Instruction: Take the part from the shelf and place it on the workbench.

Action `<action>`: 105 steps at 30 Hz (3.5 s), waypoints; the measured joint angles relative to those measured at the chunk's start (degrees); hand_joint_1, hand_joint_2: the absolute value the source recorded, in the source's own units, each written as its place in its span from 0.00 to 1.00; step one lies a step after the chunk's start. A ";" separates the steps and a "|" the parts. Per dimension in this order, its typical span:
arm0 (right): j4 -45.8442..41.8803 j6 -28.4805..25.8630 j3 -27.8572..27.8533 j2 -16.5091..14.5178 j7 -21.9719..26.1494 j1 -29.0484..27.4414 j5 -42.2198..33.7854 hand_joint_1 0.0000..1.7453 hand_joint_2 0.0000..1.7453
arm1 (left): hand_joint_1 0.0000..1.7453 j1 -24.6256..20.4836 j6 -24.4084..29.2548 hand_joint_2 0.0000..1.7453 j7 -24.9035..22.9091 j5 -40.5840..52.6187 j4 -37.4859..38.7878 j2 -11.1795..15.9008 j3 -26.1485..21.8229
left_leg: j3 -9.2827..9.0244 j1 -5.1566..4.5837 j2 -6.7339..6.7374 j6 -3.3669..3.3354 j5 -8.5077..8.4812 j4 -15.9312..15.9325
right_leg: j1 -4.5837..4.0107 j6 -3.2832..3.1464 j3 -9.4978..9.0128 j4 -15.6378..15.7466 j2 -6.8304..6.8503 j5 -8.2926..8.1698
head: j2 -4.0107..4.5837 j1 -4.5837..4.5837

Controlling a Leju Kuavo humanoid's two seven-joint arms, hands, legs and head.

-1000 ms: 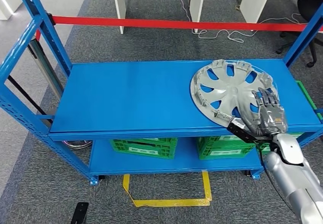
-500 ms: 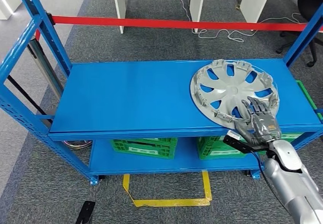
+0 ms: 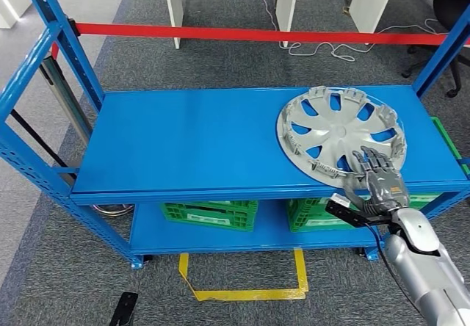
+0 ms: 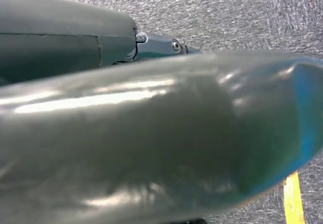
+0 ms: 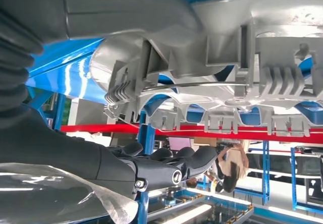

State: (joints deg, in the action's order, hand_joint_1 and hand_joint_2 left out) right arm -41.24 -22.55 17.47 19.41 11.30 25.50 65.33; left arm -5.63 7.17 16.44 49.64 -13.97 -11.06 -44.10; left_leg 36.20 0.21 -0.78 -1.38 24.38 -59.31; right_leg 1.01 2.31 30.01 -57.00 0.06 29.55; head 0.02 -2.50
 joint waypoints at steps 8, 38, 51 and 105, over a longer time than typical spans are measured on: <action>0.16 0.06 -0.69 0.00 0.04 -0.51 -0.02 0.00 1.00 | 0.00 0.00 -0.16 0.00 -0.07 0.00 0.01 0.01 -0.01 | 0.00 0.00 0.00 0.00 0.00 0.00 | 0.00 0.00 0.01 0.00 0.00 0.00 | 0.00 0.01; 3.85 11.02 -2.20 0.76 3.70 1.80 -3.73 1.00 1.00 | 0.00 -1.56 0.33 0.00 -0.90 -0.44 0.00 -0.26 -0.06 | -0.07 0.00 0.00 0.03 0.14 -0.01 | 0.02 0.01 0.60 0.03 -0.01 0.15 | 0.00 0.00; 5.50 12.67 -2.15 0.76 3.91 3.00 -3.93 1.00 1.00 | 0.00 -2.35 0.31 0.00 -1.27 -0.54 0.00 -0.90 -0.05 | -0.29 0.00 0.00 0.02 0.15 -0.01 | 0.02 0.00 0.38 0.03 0.00 0.16 | 0.00 0.01; -3.12 9.86 5.21 4.98 2.69 6.65 0.51 1.00 1.00 | 0.00 -4.29 2.27 0.00 -2.71 -8.39 -0.70 -2.49 3.29 | 0.15 -0.14 -0.03 -0.06 0.04 -0.01 | 0.10 0.14 0.08 -0.01 0.03 0.06 | 0.00 0.01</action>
State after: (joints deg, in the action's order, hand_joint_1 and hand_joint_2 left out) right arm -44.36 -12.69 22.69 24.39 13.99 32.15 65.84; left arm -9.92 9.44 13.73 41.24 -14.67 -13.55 -40.81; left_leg 36.35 0.07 -0.80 -1.44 24.42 -59.31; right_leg 1.11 2.45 30.10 -57.01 0.09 29.61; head 0.02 -2.49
